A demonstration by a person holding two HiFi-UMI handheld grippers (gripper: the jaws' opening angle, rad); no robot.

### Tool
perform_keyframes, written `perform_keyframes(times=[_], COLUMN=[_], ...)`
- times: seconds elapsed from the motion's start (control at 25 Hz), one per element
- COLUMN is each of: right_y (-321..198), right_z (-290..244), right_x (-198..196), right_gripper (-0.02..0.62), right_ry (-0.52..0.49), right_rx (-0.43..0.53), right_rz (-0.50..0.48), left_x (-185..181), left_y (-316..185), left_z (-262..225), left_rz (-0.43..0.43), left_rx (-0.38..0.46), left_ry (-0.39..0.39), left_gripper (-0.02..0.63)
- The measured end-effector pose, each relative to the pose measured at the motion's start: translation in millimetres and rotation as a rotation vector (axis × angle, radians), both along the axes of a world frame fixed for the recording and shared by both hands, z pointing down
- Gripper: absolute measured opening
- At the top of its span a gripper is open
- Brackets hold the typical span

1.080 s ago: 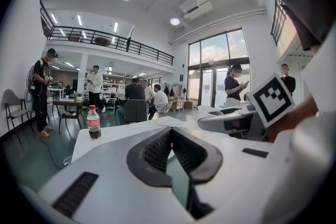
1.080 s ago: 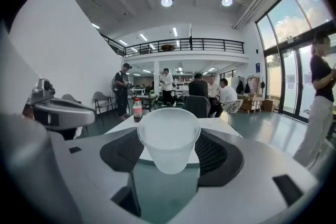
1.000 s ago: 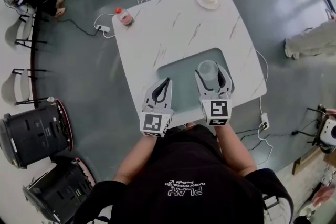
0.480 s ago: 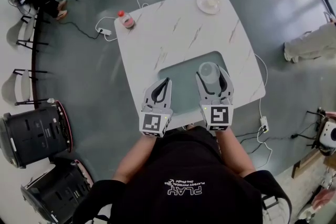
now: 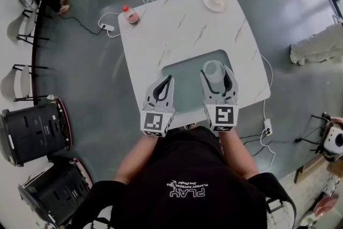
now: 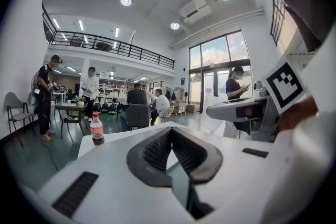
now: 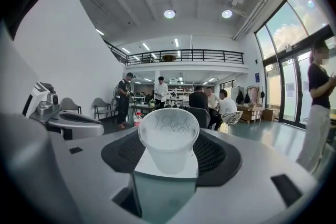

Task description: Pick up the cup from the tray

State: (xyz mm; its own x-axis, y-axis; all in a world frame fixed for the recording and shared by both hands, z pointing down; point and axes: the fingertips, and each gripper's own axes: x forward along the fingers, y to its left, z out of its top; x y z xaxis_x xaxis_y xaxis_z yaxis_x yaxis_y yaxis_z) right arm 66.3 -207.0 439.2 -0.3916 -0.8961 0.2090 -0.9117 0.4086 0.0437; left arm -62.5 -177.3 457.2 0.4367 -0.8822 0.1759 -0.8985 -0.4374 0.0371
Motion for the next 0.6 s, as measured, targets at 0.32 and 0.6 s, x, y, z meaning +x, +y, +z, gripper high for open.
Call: perform_keyframes(times=[0.32, 0.6], right_y=[3.0, 4.6], right_z=[2.5, 4.2], right_x=[-1.0, -1.4], right_gripper=[0.288, 0.288], right_ry=[0.002, -0.003], right_rx=[-0.006, -0.010], right_rz=[-0.004, -0.005], left_x=[-0.7, -0.5], left_y=[1.2, 1.7], left_z=[-3.2, -3.7], left_rz=[-0.003, -0.003], left_rx=[0.006, 0.008], left_ry=[-0.006, -0.009], left_gripper=[0.006, 0.006])
